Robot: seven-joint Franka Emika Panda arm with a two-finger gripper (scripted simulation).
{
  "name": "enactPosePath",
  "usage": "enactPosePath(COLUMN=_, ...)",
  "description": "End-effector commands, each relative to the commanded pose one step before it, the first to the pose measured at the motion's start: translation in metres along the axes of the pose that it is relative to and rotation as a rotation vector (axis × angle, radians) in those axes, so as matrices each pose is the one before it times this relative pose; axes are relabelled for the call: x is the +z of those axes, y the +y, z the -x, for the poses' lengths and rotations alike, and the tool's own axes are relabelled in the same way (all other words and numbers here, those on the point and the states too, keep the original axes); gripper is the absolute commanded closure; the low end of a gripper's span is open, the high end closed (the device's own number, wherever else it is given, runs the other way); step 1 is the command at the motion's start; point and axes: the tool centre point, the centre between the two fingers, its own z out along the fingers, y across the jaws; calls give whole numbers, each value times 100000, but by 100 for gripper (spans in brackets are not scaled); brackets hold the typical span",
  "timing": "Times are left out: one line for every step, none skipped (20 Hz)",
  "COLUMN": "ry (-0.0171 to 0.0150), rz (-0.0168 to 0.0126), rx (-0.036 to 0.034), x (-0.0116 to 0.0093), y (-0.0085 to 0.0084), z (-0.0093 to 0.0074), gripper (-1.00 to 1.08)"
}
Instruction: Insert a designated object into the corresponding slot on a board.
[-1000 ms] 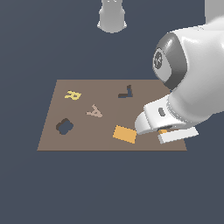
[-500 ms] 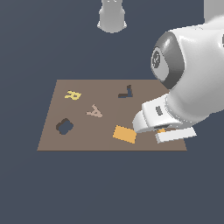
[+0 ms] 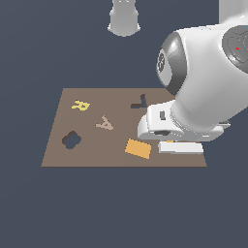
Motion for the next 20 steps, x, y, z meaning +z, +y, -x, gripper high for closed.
enactPosePath(ry=71, rz=-7, rx=7885, x=-66, y=936, z=223, gripper=108)
enactPosePath(ry=10, rz=0, rx=3524, x=-18, y=415, z=106, gripper=108)
enactPosePath(ry=10, rz=0, rx=3703, x=-19, y=437, z=112, gripper=108)
enactPosePath(ry=10, rz=0, rx=3881, x=-20, y=458, z=119, gripper=108)
enactPosePath(ry=11, rz=0, rx=4057, x=-20, y=479, z=125, gripper=108)
enactPosePath(ry=11, rz=0, rx=4232, x=-21, y=500, z=132, gripper=108)
enactPosePath(ry=11, rz=0, rx=4405, x=-22, y=520, z=138, gripper=108)
enactPosePath(ry=11, rz=0, rx=4576, x=-23, y=541, z=145, gripper=108)
enactPosePath(ry=11, rz=0, rx=4744, x=-23, y=561, z=151, gripper=108)
enactPosePath(ry=11, rz=1, rx=4879, x=-24, y=577, z=157, gripper=108)
enactPosePath(ry=10, rz=1, rx=4881, x=-23, y=578, z=158, gripper=108)
enactPosePath(ry=10, rz=1, rx=4862, x=-23, y=576, z=159, gripper=108)
enactPosePath(ry=9, rz=1, rx=4841, x=-23, y=573, z=159, gripper=108)
enactPosePath(ry=9, rz=2, rx=4817, x=-22, y=571, z=159, gripper=108)
enactPosePath(ry=8, rz=2, rx=4790, x=-22, y=567, z=160, gripper=108)
enactPosePath(ry=7, rz=2, rx=4761, x=-22, y=564, z=160, gripper=108)
enactPosePath(ry=6, rz=3, rx=4729, x=-21, y=560, z=160, gripper=108)
enactPosePath(ry=6, rz=3, rx=4691, x=-21, y=556, z=161, gripper=108)
enactPosePath(ry=5, rz=4, rx=4552, x=-20, y=539, z=157, gripper=108)
enactPosePath(ry=4, rz=4, rx=4346, x=-18, y=515, z=151, gripper=108)
